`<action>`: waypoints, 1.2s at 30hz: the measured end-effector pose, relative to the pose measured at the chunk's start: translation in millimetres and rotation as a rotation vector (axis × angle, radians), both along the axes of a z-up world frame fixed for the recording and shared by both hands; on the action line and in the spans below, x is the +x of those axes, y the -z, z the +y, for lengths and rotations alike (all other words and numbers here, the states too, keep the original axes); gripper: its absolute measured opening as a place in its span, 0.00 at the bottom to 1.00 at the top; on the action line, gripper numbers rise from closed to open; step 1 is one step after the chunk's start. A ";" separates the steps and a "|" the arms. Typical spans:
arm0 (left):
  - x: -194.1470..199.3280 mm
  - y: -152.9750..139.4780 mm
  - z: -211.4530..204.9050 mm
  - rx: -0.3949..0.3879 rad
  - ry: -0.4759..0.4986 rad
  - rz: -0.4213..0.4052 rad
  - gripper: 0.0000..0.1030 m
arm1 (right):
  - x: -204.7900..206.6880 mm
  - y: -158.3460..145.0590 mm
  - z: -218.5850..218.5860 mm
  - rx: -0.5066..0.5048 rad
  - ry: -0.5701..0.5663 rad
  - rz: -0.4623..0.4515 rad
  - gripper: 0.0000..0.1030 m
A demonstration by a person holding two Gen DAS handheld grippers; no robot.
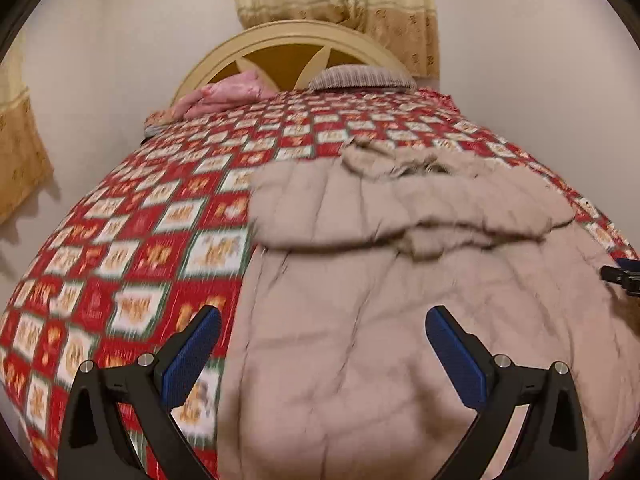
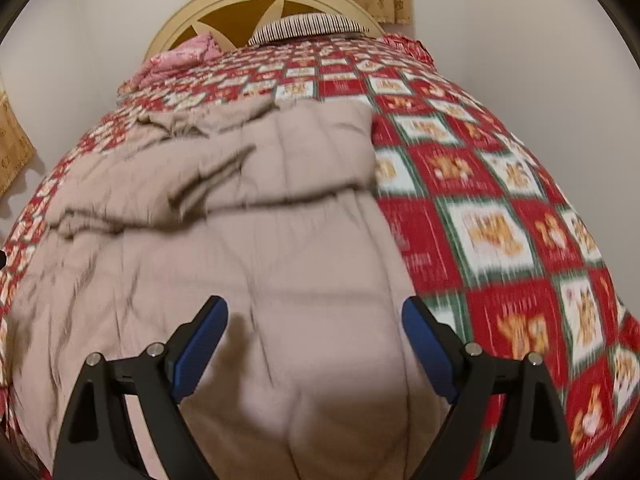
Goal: Fold large clothes
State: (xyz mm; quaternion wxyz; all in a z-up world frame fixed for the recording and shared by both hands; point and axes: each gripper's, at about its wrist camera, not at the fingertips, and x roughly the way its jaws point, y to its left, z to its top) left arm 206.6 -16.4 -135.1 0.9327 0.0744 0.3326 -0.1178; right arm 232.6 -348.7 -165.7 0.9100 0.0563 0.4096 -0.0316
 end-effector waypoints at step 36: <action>-94.0 58.4 71.6 -0.177 0.045 0.149 0.30 | -152.5 30.5 4.5 0.228 -0.037 0.053 0.25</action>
